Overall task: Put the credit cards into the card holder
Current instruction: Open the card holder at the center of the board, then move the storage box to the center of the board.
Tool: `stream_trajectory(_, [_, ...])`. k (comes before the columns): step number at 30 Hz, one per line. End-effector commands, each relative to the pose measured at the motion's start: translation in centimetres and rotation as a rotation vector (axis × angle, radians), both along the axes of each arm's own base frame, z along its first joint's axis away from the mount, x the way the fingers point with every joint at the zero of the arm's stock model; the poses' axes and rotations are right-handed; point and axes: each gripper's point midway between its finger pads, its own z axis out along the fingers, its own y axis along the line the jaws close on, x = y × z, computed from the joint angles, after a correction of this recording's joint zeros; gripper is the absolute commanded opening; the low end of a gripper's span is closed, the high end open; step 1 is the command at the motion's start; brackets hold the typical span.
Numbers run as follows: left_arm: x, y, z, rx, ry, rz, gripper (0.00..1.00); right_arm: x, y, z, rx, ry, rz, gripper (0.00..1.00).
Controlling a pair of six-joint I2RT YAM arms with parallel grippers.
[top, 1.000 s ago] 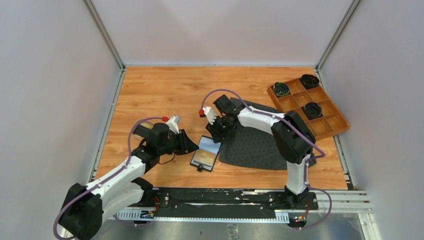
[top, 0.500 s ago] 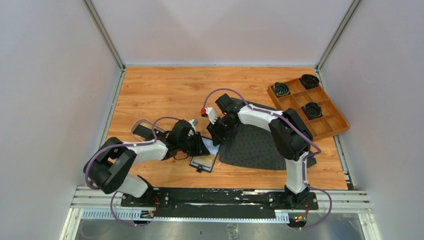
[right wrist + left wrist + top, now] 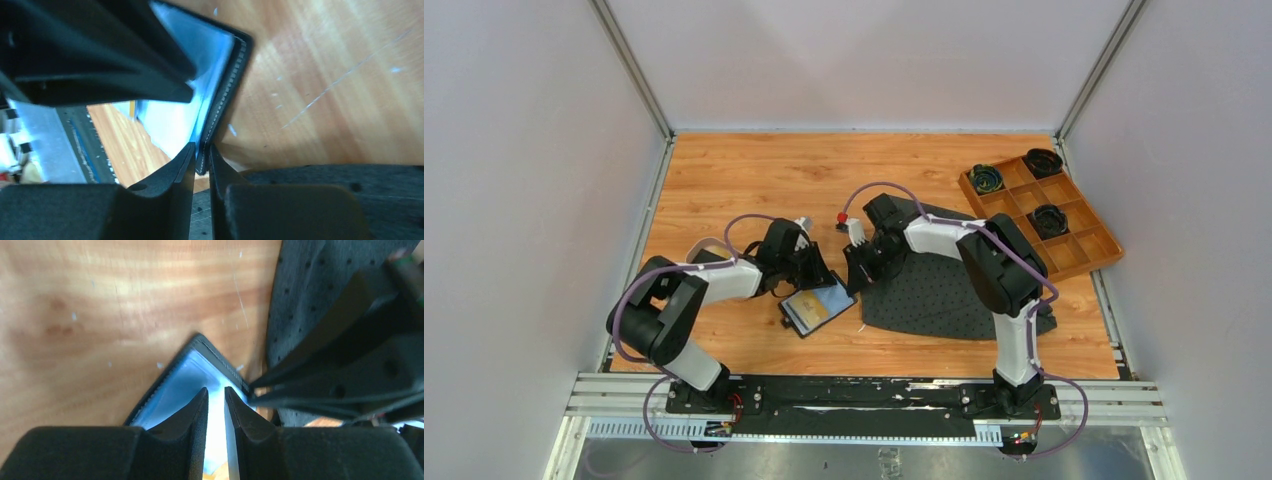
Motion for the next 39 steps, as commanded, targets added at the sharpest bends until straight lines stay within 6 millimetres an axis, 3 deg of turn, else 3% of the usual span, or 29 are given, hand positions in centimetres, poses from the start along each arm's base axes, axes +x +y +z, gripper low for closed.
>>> stream_trajectory(1, [1.2, 1.4, -2.0, 0.109, 0.008, -0.045, 0.24, -3.5, 0.0, -0.7, 0.003, 0.176, -0.047, 0.19])
stream_trajectory(4, [1.5, 0.6, -1.7, 0.088, 0.009, -0.088, 0.24, -3.3, 0.0, 0.1, 0.025, 0.138, -0.040, 0.22])
stream_trajectory(9, [1.3, 0.9, -0.7, 0.095, -0.022, -0.095, 0.26, -1.5, -0.8, 1.9, 0.042, 0.026, -0.023, 0.27])
stream_trajectory(16, [1.6, 1.3, 2.8, 0.108, -0.106, -0.118, 0.30, -0.7, -2.0, 5.5, 0.108, -0.161, 0.123, 0.35])
stream_trajectory(22, [2.0, 1.5, 7.1, 0.104, -0.212, -0.137, 0.33, -1.3, -2.8, 10.8, 0.196, -0.345, 0.278, 0.40])
stream_trajectory(27, [1.4, 3.4, 11.4, 0.133, -0.376, -0.098, 0.34, -1.2, -4.5, 16.5, 0.223, -0.567, 0.353, 0.42])
stream_trajectory(30, [0.7, 4.9, 13.4, 0.151, -0.473, -0.070, 0.37, -0.5, -5.4, 19.3, 0.211, -0.635, 0.321, 0.53])
stream_trajectory(32, [0.1, 5.7, 14.5, 0.155, -0.528, -0.054, 0.39, -0.4, -5.3, 19.6, 0.239, -0.555, 0.270, 0.74])
stream_trajectory(33, [-0.2, 6.1, 15.0, 0.154, -0.554, -0.045, 0.40, -1.6, -4.7, 19.8, 0.316, -0.472, 0.284, 0.82])
stream_trajectory(36, [-1.1, 7.2, 16.0, 0.152, -0.619, -0.013, 0.55, -3.8, -3.9, 19.4, 0.429, -0.305, 0.327, 0.84])
stream_trajectory(39, [-1.7, 8.6, 16.8, 0.154, -0.672, 0.060, 0.83, -4.5, -4.0, 18.6, 0.415, -0.376, 0.382, 0.84])
